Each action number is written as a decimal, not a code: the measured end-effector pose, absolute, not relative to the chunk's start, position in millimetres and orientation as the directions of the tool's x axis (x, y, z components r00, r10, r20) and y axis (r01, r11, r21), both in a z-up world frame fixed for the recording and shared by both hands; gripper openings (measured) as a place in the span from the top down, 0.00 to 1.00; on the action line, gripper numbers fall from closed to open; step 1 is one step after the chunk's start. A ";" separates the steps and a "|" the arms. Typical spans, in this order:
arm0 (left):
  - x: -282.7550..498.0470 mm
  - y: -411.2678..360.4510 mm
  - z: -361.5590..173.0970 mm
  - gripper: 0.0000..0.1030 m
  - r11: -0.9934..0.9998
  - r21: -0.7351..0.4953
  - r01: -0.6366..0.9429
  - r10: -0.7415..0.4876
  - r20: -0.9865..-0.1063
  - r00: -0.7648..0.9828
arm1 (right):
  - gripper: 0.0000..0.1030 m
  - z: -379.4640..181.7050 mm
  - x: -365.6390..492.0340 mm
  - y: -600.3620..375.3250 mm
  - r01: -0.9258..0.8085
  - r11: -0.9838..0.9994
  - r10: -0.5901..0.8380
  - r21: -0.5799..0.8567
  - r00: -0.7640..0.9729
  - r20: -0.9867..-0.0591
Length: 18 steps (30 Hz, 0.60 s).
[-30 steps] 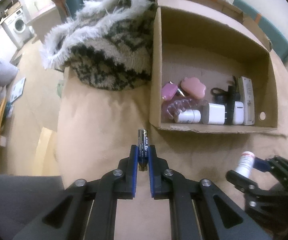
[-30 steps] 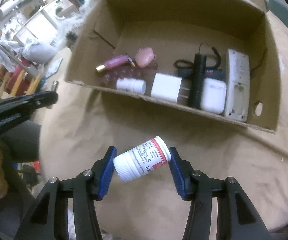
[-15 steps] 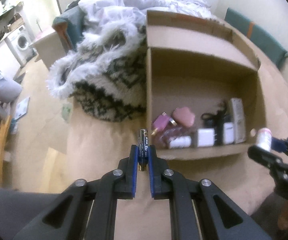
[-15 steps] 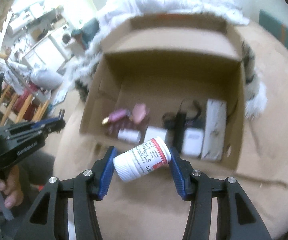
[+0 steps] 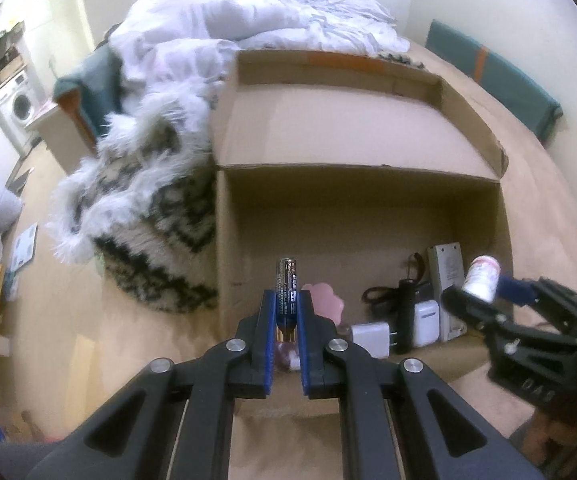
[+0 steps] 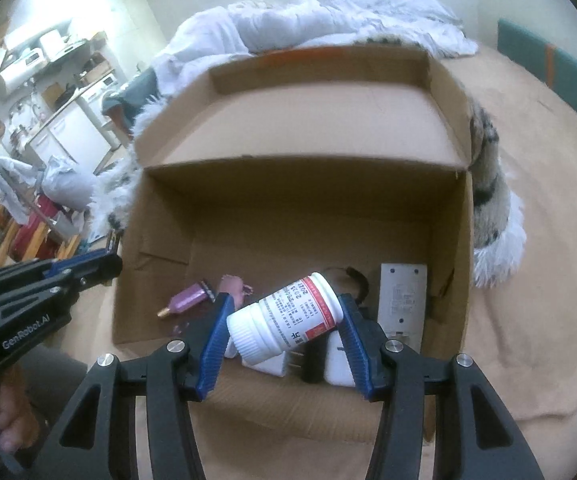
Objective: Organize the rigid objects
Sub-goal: 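Carry the battery and pill bottle into the box with both tools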
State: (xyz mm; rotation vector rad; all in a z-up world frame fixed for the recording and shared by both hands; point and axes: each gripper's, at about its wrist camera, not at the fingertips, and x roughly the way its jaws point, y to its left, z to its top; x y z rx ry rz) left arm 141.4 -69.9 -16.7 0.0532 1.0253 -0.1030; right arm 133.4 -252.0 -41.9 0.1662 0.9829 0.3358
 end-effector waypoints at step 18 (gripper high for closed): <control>156.9 -74.5 -76.0 0.91 0.990 -0.071 0.125 -0.121 -0.879 0.462 | 0.47 -89.1 150.9 -250.4 -0.119 0.953 0.302 0.278 0.367 -0.880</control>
